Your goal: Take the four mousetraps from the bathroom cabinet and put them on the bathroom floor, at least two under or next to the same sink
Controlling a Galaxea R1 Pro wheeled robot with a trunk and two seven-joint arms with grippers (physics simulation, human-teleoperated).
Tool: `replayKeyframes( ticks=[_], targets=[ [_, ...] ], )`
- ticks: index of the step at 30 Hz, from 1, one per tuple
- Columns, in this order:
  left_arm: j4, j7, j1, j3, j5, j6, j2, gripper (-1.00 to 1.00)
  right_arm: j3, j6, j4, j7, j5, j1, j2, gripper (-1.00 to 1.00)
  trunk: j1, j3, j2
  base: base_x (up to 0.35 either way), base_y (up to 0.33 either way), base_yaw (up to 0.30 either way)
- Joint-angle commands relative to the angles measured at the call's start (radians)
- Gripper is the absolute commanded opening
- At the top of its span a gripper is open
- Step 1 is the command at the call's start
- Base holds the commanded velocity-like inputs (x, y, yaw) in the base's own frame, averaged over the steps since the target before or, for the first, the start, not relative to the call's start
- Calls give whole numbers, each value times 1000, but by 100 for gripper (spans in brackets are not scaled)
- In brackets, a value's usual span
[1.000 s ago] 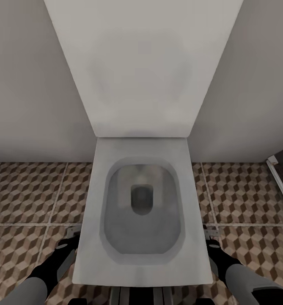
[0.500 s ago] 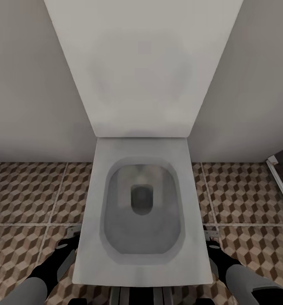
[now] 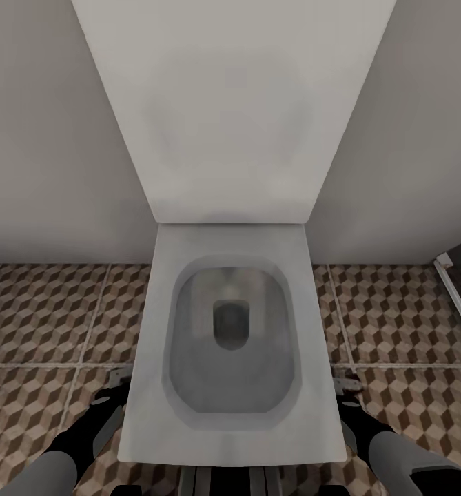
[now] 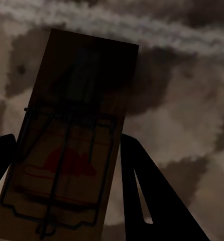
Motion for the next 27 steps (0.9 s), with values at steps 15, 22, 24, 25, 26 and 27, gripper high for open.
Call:
replayKeyframes(
  ticks=[15,22,24,25,26,27],
  targets=[
    [-2,9,0,-8,3,5,1,-100,9,6,-1,-4,-9,0,0,100,0,-1,0,0,0,0],
    [-2,9,0,-8,3,5,1,-100,9,7,-1,-4,-9,0,0,100,0,-1,0,0,0,0],
    [-2,9,0,-8,3,5,1,-100,9,6,-1,-4,-9,0,0,100,0,-1,0,0,0,0],
    [-2,9,0,-8,3,5,1,-100,9,6,-1,-4,-9,0,0,100,0,-1,0,0,0,0],
    [-2,9,0,-8,3,5,1,-100,9,6,-1,-4,-9,0,-1,100,0,-1,0,0,0,0],
    [-2,9,0,-8,3,5,1,-100,9,6,-1,-4,-9,0,-1,100,0,-1,0,0,0,0]
  ],
)
